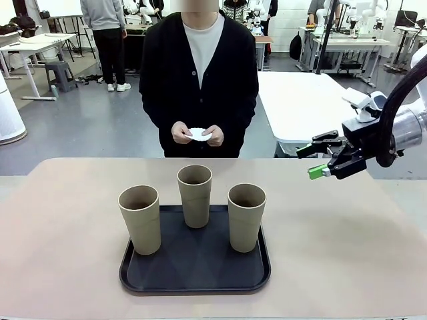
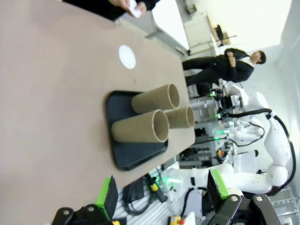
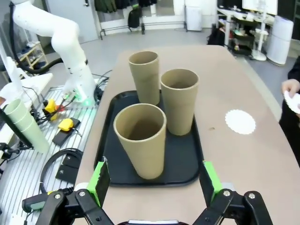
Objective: Place coasters on the table and set cups on them.
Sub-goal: Pick up one Reusable plastic cup and place it on a coaster set by the human.
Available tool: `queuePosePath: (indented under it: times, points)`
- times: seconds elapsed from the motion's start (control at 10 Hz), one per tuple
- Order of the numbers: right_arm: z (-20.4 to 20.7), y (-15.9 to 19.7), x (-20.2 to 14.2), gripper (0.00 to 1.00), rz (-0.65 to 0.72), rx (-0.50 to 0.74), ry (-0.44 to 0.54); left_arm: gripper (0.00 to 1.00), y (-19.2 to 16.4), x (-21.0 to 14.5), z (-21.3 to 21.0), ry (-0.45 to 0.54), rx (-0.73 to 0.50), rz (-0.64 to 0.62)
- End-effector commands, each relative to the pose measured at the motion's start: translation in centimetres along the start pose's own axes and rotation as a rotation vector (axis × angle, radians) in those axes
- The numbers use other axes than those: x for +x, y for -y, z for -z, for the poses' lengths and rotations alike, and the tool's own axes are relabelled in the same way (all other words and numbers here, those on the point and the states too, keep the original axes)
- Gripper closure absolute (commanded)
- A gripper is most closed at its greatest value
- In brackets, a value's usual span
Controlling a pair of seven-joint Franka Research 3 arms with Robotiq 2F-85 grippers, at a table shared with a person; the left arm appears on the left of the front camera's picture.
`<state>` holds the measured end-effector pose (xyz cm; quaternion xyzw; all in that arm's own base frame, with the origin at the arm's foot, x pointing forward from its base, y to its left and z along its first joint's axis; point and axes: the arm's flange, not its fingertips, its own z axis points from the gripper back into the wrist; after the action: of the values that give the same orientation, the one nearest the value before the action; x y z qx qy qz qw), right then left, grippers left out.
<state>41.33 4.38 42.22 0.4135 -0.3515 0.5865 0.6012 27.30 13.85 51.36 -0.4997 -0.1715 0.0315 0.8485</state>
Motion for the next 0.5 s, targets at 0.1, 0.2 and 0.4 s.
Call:
queuePosePath:
  times: [0.1, 0.2, 0.4]
  points:
    - [0.4, 1.7, -4.7, 0.0, -0.101, 0.164, 0.096, 0.0, 0.0, 0.0, -0.2, 0.003, -0.014, 0.018]
    - [0.6, 1.7, -6.6, 0.0, -0.143, 0.182, 0.127, 0.0, 0.0, 0.0, -0.2, 0.003, -0.014, 0.018]
    - [0.8, 1.4, -9.2, 0.0, -0.259, 0.131, 0.132, 0.0, 0.0, 0.0, -0.2, 0.003, -0.014, 0.018]
